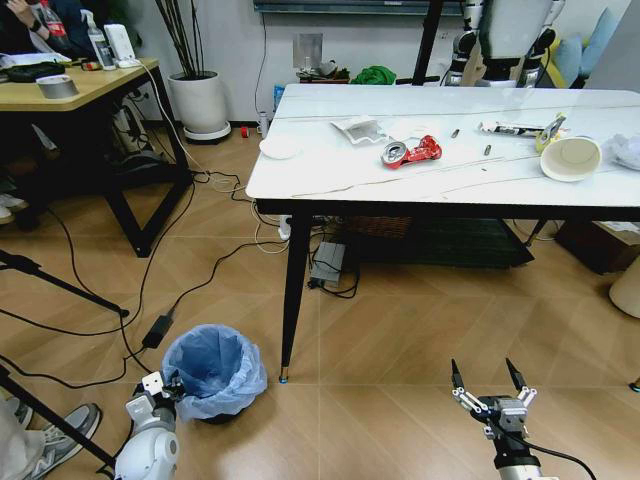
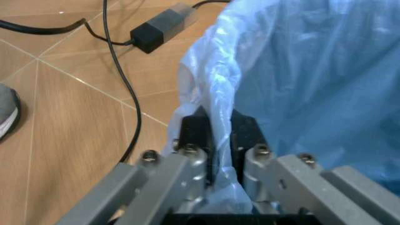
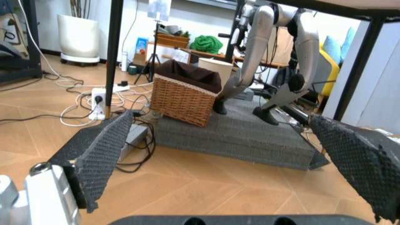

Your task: Pick up the trash bin and place the trash from the table into it.

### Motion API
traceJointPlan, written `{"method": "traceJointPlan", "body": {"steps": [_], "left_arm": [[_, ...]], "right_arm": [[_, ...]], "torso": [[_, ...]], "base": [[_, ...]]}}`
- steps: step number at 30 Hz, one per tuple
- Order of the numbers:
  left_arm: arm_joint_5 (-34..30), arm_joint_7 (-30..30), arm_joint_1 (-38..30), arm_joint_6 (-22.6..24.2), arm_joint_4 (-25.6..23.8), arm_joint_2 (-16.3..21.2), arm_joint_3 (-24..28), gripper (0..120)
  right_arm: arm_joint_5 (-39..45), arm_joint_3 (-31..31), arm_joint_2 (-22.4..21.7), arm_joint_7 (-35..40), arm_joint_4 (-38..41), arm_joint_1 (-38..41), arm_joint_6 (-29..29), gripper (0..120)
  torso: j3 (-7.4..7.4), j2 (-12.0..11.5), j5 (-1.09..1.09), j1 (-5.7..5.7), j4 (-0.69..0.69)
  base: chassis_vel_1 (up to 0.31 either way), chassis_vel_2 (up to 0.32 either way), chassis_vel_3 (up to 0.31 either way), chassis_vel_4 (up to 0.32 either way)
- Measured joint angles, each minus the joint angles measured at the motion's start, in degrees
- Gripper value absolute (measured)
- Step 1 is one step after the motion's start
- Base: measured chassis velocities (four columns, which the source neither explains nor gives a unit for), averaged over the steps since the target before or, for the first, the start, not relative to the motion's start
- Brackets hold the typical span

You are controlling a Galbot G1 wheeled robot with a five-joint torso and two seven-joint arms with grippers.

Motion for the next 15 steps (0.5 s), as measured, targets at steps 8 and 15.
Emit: {"method": "traceJointPlan", "body": {"steps": [8, 15], "left_arm": [[0.33, 0.08, 0.61, 0.46, -0.08, -0.08, -0.11, 0], [0.34, 0.04, 1.35, 0.77, -0.77, -0.02, -0.20, 0]], "right_arm": [[0.14, -0.11, 0.00, 0.00, 0.00, 0.02, 0.00, 100], [0.28, -0.24, -0.03, -0.01, 0.00, 0.08, -0.03, 100]], "torso": [[0.00, 0.01, 0.01, 0.00, -0.01], [0.00, 0.01, 0.00, 0.00, -0.01]], "base": [[0.000, 0.000, 0.000, 0.000], [0.000, 0.000, 0.000, 0.000]]}}
